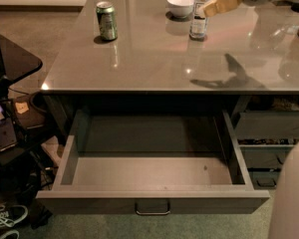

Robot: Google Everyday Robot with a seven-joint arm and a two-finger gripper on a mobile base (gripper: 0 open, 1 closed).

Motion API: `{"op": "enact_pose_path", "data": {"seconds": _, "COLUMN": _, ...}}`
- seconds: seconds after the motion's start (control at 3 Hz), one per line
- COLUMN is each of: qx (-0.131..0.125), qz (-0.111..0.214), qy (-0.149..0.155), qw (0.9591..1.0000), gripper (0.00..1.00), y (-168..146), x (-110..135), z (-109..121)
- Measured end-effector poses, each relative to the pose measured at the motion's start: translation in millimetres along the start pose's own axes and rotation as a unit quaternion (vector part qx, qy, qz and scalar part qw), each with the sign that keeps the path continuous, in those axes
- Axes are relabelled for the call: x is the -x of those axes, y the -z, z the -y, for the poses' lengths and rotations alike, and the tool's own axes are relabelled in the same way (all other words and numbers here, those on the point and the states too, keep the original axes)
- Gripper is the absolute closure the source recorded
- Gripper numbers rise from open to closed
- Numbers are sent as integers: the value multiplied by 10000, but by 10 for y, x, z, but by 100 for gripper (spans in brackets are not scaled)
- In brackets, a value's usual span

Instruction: Place blue plastic bottle into top drawer

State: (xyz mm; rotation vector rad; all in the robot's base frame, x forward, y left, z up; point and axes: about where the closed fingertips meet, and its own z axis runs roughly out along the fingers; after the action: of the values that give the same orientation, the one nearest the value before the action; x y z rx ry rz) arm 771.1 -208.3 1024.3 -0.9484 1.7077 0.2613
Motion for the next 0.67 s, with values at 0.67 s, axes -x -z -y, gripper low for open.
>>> {"op": "enact_pose_path", "data": {"seconds": 0.67, "qx": -708, "qz": 460, "qy": -1027, "qw": 9911, "gripper": 0, "y": -367, "x": 33, "z": 369}}
